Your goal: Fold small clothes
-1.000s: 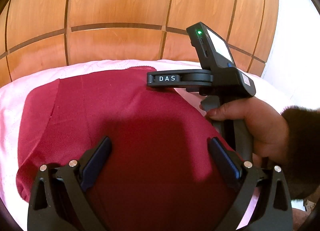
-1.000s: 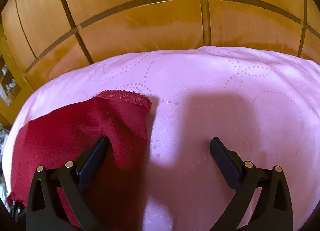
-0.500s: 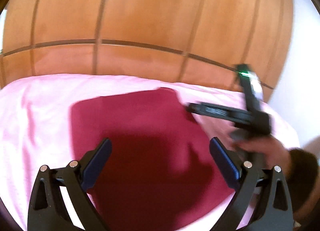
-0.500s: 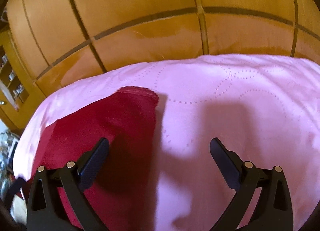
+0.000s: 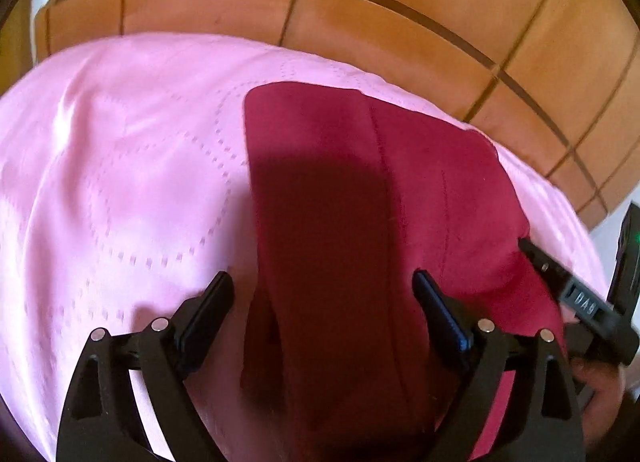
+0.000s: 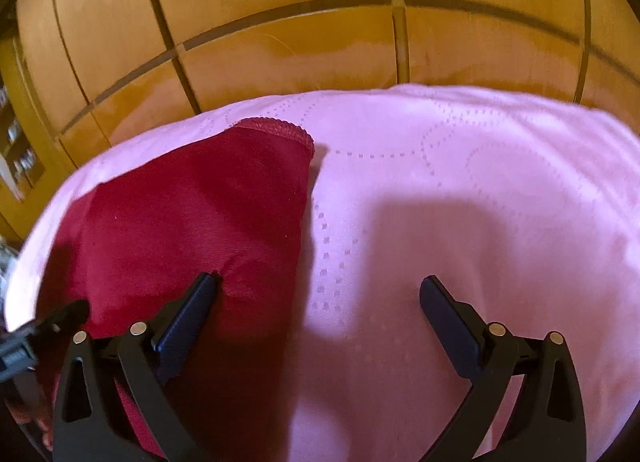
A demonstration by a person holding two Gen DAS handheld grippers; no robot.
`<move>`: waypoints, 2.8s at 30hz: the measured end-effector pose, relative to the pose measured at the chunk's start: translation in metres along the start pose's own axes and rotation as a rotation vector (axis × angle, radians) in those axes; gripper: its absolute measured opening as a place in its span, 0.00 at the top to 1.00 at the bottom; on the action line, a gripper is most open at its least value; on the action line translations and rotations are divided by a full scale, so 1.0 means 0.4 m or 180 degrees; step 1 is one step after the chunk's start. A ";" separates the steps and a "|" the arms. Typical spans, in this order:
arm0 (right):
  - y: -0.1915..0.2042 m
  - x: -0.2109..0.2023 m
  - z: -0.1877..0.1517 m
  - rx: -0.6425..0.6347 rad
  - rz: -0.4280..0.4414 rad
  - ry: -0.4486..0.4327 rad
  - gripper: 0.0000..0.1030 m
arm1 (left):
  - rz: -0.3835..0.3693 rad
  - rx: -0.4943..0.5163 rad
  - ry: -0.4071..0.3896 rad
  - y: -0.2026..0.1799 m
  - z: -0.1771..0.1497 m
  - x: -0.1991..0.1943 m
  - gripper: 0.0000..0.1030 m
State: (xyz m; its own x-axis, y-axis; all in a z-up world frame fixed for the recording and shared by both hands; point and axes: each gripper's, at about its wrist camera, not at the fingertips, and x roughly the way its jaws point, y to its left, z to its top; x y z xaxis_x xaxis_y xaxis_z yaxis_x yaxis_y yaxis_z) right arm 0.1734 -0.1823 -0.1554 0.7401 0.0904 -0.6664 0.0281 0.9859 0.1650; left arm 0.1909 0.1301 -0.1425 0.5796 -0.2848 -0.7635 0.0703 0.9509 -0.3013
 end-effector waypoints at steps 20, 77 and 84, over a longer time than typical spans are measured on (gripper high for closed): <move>-0.052 -0.126 -0.123 0.0533 0.1081 0.0082 0.13 | -0.0822 -0.0618 -0.0103 0.109 -0.104 -0.120 0.12; 0.011 -0.129 -0.118 0.0346 0.1748 -0.0005 0.38 | -0.0971 0.0235 -0.0118 -0.036 -0.082 -0.124 0.56; -0.010 -0.206 -0.124 0.0233 0.1659 -0.0191 0.38 | -0.1021 0.0377 -0.0213 -0.096 -0.091 -0.166 0.56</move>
State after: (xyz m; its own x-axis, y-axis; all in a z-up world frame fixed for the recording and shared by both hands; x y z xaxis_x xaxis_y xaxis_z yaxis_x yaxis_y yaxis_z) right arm 0.0789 -0.1865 -0.1373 0.7056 0.5555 -0.4400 -0.3084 0.7997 0.5151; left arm 0.1201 0.1079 -0.1011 0.5644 -0.5667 -0.6003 0.3490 0.8228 -0.4486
